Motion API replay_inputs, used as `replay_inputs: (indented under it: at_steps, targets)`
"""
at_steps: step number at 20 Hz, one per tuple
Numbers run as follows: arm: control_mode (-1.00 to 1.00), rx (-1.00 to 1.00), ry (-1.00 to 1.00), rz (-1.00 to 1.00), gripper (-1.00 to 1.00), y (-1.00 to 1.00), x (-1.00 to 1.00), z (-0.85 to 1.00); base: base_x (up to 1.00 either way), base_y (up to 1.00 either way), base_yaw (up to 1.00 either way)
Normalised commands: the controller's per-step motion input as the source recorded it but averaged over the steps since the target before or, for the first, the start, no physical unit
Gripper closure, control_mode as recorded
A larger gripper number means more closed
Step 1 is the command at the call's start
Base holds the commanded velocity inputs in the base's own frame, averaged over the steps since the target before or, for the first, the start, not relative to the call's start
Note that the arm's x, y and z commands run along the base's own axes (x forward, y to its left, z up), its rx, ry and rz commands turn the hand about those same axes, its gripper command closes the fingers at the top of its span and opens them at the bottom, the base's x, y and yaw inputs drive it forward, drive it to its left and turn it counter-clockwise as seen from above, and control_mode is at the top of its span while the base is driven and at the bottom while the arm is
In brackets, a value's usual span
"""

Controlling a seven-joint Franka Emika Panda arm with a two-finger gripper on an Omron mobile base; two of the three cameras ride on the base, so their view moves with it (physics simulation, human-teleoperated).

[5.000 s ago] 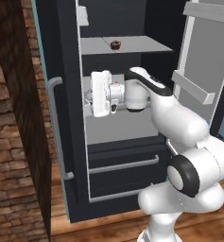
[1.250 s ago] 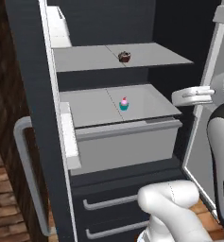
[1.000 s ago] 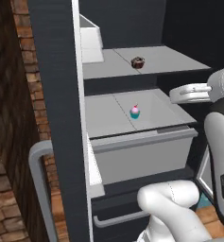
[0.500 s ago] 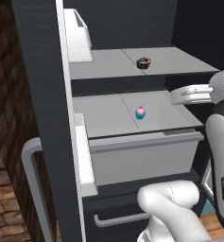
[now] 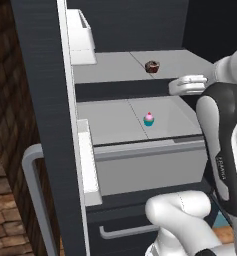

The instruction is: Take the cupcakes from the fridge and place them on the empty tray on the dining counter.

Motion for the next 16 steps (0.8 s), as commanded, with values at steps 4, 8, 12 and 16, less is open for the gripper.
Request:
replay_inputs:
  at_steps: [4, 8, 12, 16]
  targets:
    - [-1.00, 0.00, 0.00, -0.01, -1.00, -0.07, 0.59, 0.17, 0.00, 0.00, 0.00]
    - [-1.00, -0.03, -0.06, -0.04, -1.00, -0.14, 0.64, 0.03, 0.00, 0.00, 0.00]
    - [-1.00, -0.05, -0.08, -0.07, -1.00, -0.22, 0.62, 0.01, 0.00, 0.00, 0.00]
    - [-1.00, -0.01, -0.01, -0.04, -1.00, -0.16, 0.64, 0.06, 0.00, 0.00, 0.00]
